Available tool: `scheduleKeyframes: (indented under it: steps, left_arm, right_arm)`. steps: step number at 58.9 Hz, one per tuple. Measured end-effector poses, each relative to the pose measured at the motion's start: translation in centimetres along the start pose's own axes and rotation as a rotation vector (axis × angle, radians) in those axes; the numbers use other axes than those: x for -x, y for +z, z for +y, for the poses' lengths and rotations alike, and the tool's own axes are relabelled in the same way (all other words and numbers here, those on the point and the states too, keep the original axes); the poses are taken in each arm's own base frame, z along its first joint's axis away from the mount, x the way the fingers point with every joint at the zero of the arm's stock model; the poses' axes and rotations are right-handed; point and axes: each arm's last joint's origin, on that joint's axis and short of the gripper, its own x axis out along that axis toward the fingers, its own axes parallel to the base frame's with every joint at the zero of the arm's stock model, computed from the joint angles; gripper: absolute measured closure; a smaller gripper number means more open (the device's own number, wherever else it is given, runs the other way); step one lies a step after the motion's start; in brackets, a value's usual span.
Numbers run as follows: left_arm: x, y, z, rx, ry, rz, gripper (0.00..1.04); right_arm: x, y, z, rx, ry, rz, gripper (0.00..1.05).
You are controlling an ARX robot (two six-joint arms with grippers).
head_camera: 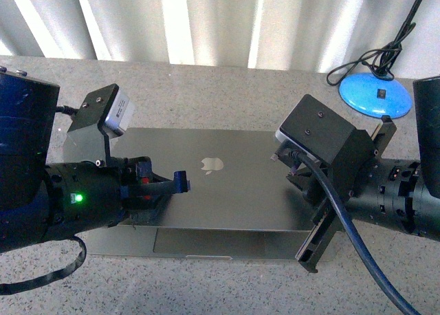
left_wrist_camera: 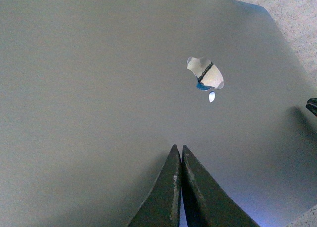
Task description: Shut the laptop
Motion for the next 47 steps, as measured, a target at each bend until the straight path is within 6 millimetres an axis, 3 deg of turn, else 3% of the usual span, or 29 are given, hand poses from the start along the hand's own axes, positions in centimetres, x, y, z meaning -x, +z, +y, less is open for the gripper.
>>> scheduleKeyframes:
  steps: [47]
  left_arm:
    - [0.0,-1.2,1.1,0.057,0.018,0.006,1.01]
  right_arm:
    - [-0.6,-1.4,1.5,-0.027,0.035,0.024,1.04]
